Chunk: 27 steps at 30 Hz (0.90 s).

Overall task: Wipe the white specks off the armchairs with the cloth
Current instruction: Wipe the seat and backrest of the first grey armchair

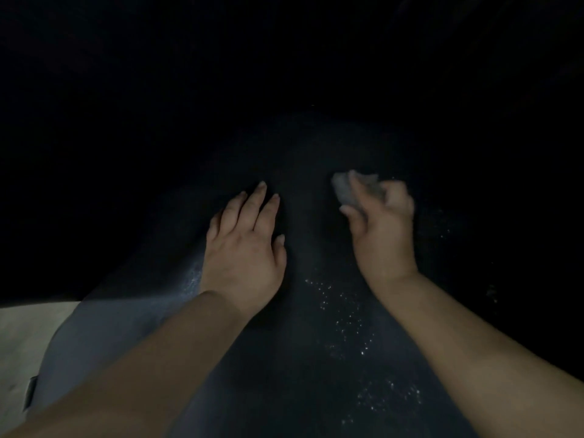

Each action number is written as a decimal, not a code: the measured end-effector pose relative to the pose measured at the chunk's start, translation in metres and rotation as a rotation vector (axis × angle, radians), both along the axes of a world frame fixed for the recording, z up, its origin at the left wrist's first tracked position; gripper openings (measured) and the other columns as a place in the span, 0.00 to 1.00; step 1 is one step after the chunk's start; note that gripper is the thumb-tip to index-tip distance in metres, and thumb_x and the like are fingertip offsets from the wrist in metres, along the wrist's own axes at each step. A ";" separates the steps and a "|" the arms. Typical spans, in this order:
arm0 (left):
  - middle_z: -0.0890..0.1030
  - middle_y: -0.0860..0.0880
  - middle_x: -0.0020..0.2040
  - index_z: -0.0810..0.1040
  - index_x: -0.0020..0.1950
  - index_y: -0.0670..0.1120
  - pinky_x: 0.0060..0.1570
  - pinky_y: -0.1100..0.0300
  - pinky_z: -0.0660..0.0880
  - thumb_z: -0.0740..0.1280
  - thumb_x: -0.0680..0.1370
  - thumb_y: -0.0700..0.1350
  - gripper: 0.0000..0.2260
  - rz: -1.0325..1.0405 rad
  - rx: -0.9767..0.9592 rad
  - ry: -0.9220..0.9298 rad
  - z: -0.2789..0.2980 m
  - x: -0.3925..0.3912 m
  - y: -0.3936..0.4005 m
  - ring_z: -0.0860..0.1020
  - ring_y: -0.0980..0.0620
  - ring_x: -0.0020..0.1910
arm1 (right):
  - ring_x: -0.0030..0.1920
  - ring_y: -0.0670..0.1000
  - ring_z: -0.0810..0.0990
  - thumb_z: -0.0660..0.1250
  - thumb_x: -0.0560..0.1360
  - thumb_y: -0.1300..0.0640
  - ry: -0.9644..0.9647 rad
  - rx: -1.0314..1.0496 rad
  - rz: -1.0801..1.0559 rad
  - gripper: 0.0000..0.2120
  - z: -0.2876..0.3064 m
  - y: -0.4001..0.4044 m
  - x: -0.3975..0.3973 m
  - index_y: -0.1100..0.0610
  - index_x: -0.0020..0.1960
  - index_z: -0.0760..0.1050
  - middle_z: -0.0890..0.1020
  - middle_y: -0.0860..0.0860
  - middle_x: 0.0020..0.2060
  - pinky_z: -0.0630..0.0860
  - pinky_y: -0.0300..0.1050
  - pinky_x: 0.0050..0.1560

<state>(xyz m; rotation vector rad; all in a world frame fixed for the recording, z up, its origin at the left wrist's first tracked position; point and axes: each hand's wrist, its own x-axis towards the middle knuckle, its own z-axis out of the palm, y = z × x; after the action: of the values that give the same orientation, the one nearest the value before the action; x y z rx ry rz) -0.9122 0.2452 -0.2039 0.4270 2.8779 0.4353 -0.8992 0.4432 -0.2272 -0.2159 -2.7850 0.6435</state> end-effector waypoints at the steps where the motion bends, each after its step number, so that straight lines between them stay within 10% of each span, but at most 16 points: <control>1: 0.59 0.50 0.77 0.63 0.76 0.48 0.72 0.48 0.54 0.58 0.80 0.51 0.24 0.000 -0.002 0.006 0.000 0.001 0.001 0.57 0.48 0.75 | 0.54 0.62 0.71 0.70 0.74 0.62 -0.020 -0.053 0.064 0.24 0.000 -0.002 -0.001 0.52 0.69 0.73 0.73 0.61 0.55 0.73 0.55 0.58; 9: 0.61 0.50 0.77 0.63 0.75 0.48 0.71 0.45 0.58 0.55 0.78 0.53 0.26 0.009 -0.004 0.021 -0.001 0.002 0.001 0.59 0.47 0.74 | 0.56 0.59 0.70 0.69 0.75 0.62 -0.035 -0.105 -0.097 0.25 0.005 0.038 -0.006 0.52 0.70 0.71 0.71 0.59 0.56 0.66 0.42 0.61; 27: 0.59 0.50 0.77 0.62 0.76 0.48 0.71 0.47 0.57 0.60 0.79 0.51 0.26 -0.002 -0.049 -0.007 0.005 0.028 -0.019 0.58 0.48 0.74 | 0.49 0.60 0.73 0.70 0.73 0.59 -0.062 -0.084 0.129 0.23 0.007 -0.044 0.061 0.52 0.67 0.75 0.74 0.59 0.53 0.76 0.52 0.50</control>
<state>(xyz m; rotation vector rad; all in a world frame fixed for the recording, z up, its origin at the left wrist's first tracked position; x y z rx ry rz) -0.8847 0.2262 -0.1993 0.4192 2.8744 0.3642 -0.8377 0.3995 -0.2205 -0.0738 -2.8519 0.7987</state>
